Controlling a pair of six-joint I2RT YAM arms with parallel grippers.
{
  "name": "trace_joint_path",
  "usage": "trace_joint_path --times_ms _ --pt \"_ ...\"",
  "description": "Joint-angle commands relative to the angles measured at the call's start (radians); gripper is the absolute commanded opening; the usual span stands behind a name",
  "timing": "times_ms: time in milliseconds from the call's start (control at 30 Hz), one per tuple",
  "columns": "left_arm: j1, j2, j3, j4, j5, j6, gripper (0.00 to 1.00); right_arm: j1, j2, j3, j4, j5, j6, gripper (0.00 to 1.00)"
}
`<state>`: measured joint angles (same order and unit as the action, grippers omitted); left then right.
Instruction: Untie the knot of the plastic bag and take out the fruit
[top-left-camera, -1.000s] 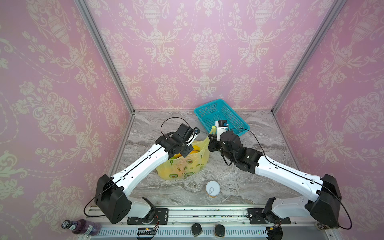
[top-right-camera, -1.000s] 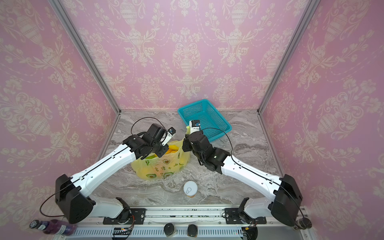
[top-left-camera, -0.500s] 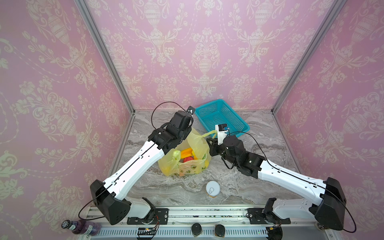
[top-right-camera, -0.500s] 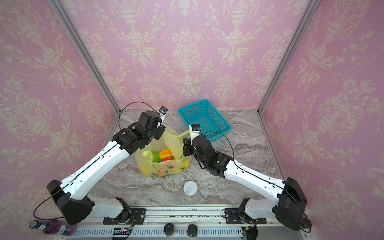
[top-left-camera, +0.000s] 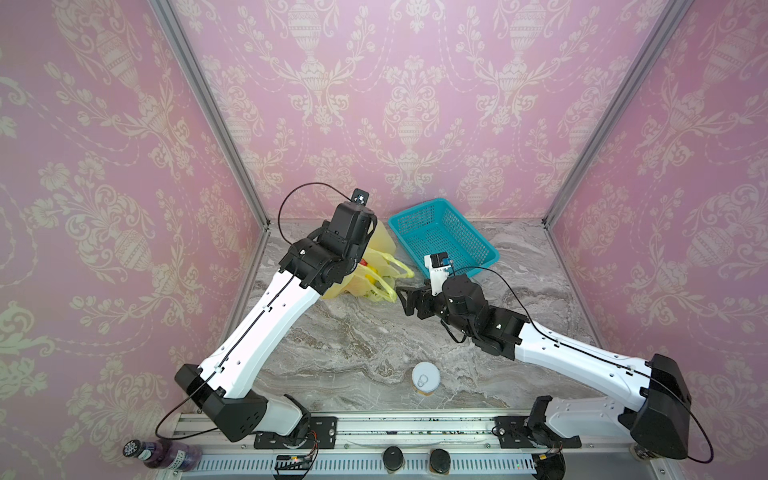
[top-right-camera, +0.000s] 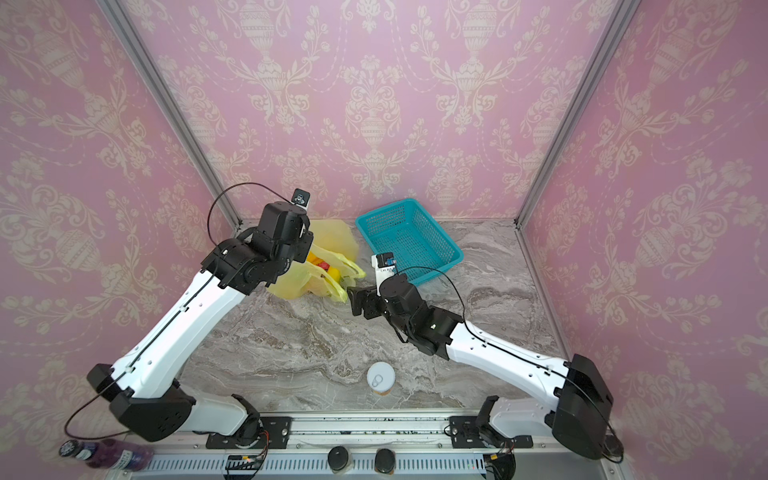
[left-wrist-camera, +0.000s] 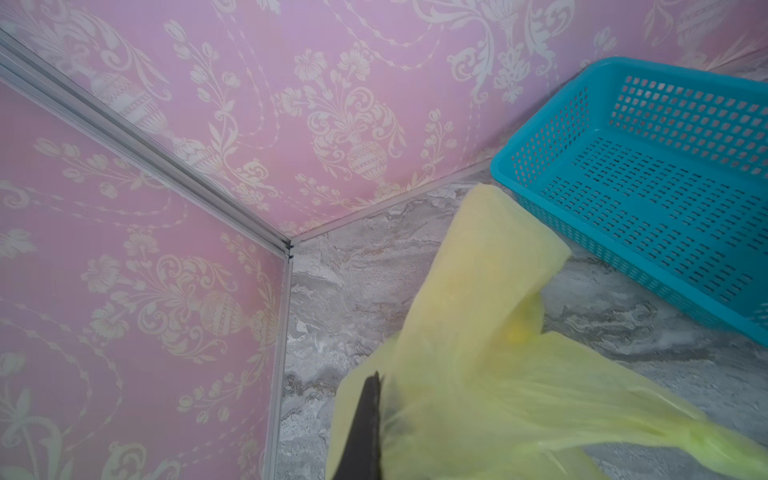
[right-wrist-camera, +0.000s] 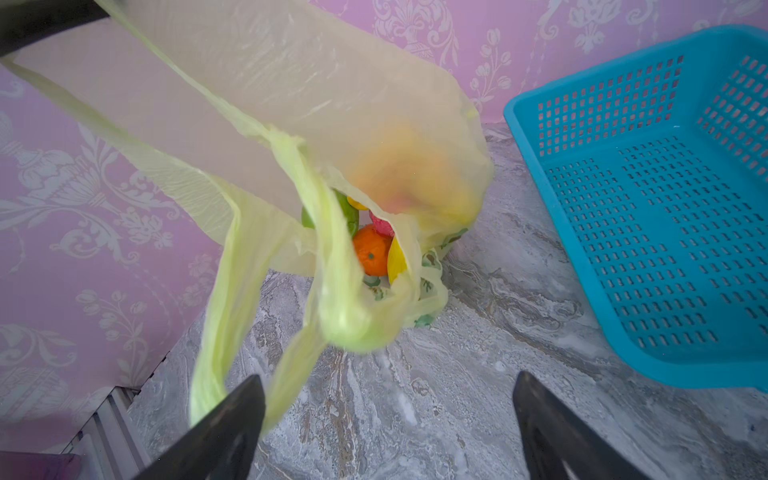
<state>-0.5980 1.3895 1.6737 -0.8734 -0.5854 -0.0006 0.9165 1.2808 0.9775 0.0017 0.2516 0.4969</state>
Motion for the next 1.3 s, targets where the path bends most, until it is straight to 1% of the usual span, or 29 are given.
trace_joint_path --times_ms 0,100,133,167,267,400,500,533,700,767,800,833,867,900,933,967,1000,1067,1167,1233,1267 --pt "-0.013 -0.110 -0.107 -0.038 0.117 -0.111 0.00 0.010 0.048 0.018 -0.002 0.031 -0.013 0.92" --pt "-0.023 -0.162 -0.189 -0.034 0.130 -0.127 0.00 0.012 0.088 0.061 -0.023 0.049 -0.031 0.88" --pt "-0.024 -0.170 -0.204 -0.035 0.125 -0.130 0.00 0.012 0.101 0.077 -0.031 0.059 -0.038 0.86" --pt "-0.025 -0.175 -0.217 -0.037 0.117 -0.132 0.00 0.012 0.115 0.090 -0.037 0.068 -0.044 0.81" --pt "-0.026 -0.182 -0.236 -0.035 0.104 -0.134 0.00 0.012 0.146 0.115 -0.040 0.083 -0.065 0.60" --pt "-0.027 -0.175 -0.241 -0.037 0.111 -0.131 0.00 0.010 0.162 0.151 -0.072 0.130 -0.096 0.25" --pt "-0.029 -0.167 -0.256 -0.035 0.107 -0.134 0.00 0.008 0.158 0.173 -0.100 0.158 -0.133 0.03" --pt "-0.031 -0.167 -0.266 -0.032 0.105 -0.139 0.00 0.008 0.151 0.172 -0.101 0.169 -0.141 0.00" --pt "-0.032 -0.204 -0.358 -0.006 0.133 -0.176 0.00 -0.002 0.080 0.104 -0.096 0.263 -0.134 0.00" --pt "-0.033 -0.226 -0.395 -0.005 0.148 -0.196 0.00 -0.012 0.044 0.073 -0.089 0.254 -0.139 0.00" --pt "-0.034 -0.239 -0.411 -0.004 0.156 -0.203 0.00 -0.011 0.028 0.058 -0.073 0.212 -0.166 0.00" --pt "-0.034 -0.247 -0.423 -0.004 0.160 -0.210 0.00 -0.009 0.014 0.041 -0.050 0.153 -0.201 0.11" --pt "-0.034 -0.254 -0.432 -0.006 0.158 -0.221 0.00 -0.001 0.000 0.017 -0.016 0.092 -0.236 0.30" --pt "-0.033 -0.258 -0.433 -0.016 0.152 -0.241 0.00 0.013 -0.009 -0.004 0.010 0.062 -0.268 0.49" --pt "-0.034 -0.256 -0.428 -0.029 0.155 -0.261 0.00 0.027 -0.016 -0.019 0.025 0.064 -0.288 0.64" --pt "-0.033 -0.250 -0.416 -0.054 0.174 -0.275 0.00 0.040 -0.020 -0.027 0.034 0.086 -0.302 0.78" --pt "-0.033 -0.242 -0.401 -0.083 0.205 -0.280 0.00 0.044 -0.023 -0.032 0.036 0.108 -0.307 0.88" --pt "-0.036 -0.223 -0.363 -0.152 0.232 -0.267 0.00 0.043 -0.019 -0.038 0.036 0.126 -0.315 1.00" --pt "-0.036 -0.207 -0.292 -0.268 0.173 -0.228 0.00 0.038 0.027 -0.020 0.043 0.123 -0.372 1.00" --pt "-0.036 -0.208 -0.258 -0.298 0.135 -0.188 0.00 0.032 0.080 0.015 0.027 0.119 -0.398 1.00" --pt "-0.037 -0.208 -0.237 -0.310 0.119 -0.170 0.00 0.032 0.110 0.039 0.017 0.119 -0.414 0.97"
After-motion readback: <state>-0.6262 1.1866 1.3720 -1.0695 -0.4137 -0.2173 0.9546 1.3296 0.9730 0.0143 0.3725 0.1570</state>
